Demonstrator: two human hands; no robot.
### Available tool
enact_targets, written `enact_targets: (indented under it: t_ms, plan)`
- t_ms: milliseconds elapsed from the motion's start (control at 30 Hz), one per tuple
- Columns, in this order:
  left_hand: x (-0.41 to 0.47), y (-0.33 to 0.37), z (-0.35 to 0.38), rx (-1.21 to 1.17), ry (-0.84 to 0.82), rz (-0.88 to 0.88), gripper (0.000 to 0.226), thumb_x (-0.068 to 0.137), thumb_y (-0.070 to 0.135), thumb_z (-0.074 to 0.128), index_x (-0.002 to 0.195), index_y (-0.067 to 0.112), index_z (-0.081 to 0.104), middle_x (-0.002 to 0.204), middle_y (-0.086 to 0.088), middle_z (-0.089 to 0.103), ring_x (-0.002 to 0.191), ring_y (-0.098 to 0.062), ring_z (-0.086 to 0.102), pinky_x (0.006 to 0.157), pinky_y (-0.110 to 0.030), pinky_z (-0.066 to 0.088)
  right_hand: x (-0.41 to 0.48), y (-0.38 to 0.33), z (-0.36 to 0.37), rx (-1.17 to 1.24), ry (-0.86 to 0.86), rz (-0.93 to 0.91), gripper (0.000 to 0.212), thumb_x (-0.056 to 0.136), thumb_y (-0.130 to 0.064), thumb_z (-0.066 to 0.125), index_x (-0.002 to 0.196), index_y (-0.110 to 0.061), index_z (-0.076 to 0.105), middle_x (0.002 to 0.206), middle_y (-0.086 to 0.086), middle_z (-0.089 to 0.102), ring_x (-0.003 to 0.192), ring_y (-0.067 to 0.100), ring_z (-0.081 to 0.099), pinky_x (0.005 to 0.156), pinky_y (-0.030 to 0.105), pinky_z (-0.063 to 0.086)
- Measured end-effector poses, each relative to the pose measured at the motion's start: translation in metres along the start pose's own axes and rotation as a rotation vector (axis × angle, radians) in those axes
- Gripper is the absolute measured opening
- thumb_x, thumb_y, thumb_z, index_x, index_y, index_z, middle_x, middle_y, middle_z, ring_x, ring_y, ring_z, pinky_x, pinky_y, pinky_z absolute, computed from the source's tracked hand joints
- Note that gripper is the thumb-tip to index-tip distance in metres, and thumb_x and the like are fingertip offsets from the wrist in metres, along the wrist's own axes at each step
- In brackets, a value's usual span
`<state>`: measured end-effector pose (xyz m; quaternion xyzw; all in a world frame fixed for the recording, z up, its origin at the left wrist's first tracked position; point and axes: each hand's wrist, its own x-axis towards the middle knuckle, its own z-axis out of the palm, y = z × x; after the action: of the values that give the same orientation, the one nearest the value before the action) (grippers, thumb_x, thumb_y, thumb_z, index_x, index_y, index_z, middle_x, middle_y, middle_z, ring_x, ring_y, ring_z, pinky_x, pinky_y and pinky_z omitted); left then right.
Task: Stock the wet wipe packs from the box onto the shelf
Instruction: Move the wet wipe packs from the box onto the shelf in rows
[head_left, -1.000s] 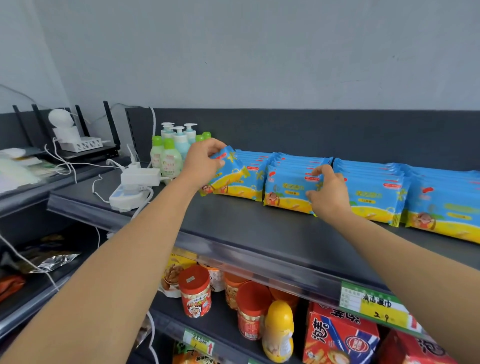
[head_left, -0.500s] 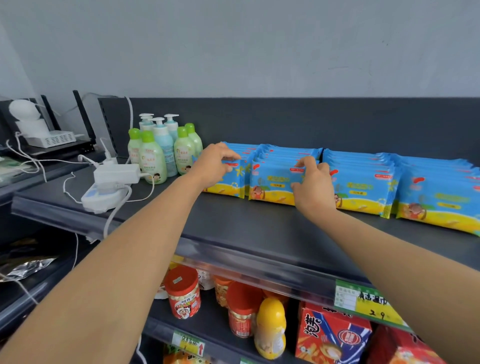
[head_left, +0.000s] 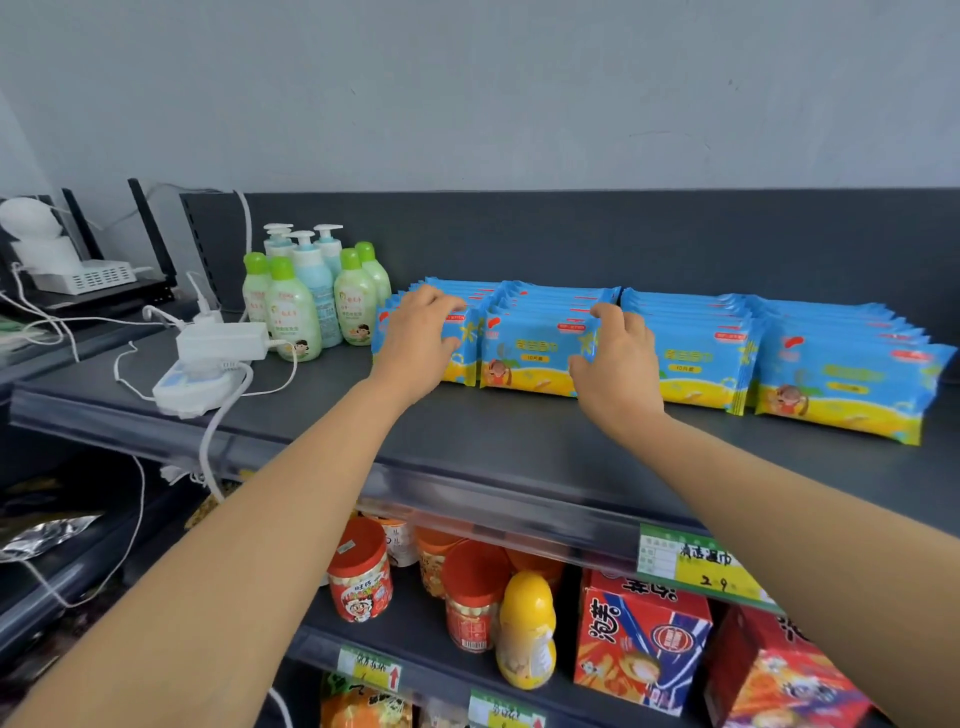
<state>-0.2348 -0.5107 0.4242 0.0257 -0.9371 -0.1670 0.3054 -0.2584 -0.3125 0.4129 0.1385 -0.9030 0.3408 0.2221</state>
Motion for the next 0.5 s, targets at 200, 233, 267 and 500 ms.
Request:
enact_targets:
  t_ms: [200,233,267,500]
  plan:
    - [-0.039,0.047,-0.012,-0.045,0.028,0.113,0.028,0.088,0.004,0.058,0.115,0.009,0.063,0.118,-0.006,0.059,0.117,-0.022,0.048,0.097,-0.022,0.032,-0.036,0.007,-0.034,0.039,0.004,-0.165,0.035,0.091,-0.01,0.053,0.126,-0.007,0.051,0.129,0.01,0.051,0.121,0.027,0.044,0.098,0.036,0.039]
    - [-0.047,0.057,-0.015,-0.049,0.029,0.133,0.027,0.087,0.004,0.06,0.114,0.009,0.063,0.117,-0.007,0.06,0.116,-0.022,0.05,0.095,-0.021,0.032,-0.044,0.01,-0.042,0.042,0.004,-0.184,0.034,0.091,-0.011,0.053,0.125,-0.008,0.052,0.128,0.009,0.052,0.12,0.026,0.045,0.098,0.035,0.038]
    - [-0.055,0.068,-0.017,-0.053,0.027,0.154,0.027,0.087,0.004,0.06,0.114,0.008,0.064,0.115,-0.007,0.06,0.115,-0.022,0.051,0.093,-0.018,0.032,-0.053,0.015,-0.05,0.044,0.006,-0.201,0.034,0.091,-0.011,0.054,0.125,-0.008,0.053,0.127,0.009,0.053,0.12,0.026,0.046,0.097,0.033,0.038]
    - [-0.141,0.172,-0.006,-0.124,-0.082,0.413,0.025,0.084,0.006,0.063,0.109,0.006,0.066,0.11,-0.01,0.064,0.111,-0.027,0.056,0.094,-0.024,0.035,-0.145,0.079,-0.127,0.065,0.07,-0.291,0.025,0.087,-0.011,0.058,0.111,-0.005,0.062,0.106,0.01,0.063,0.101,0.025,0.057,0.087,0.031,0.043]
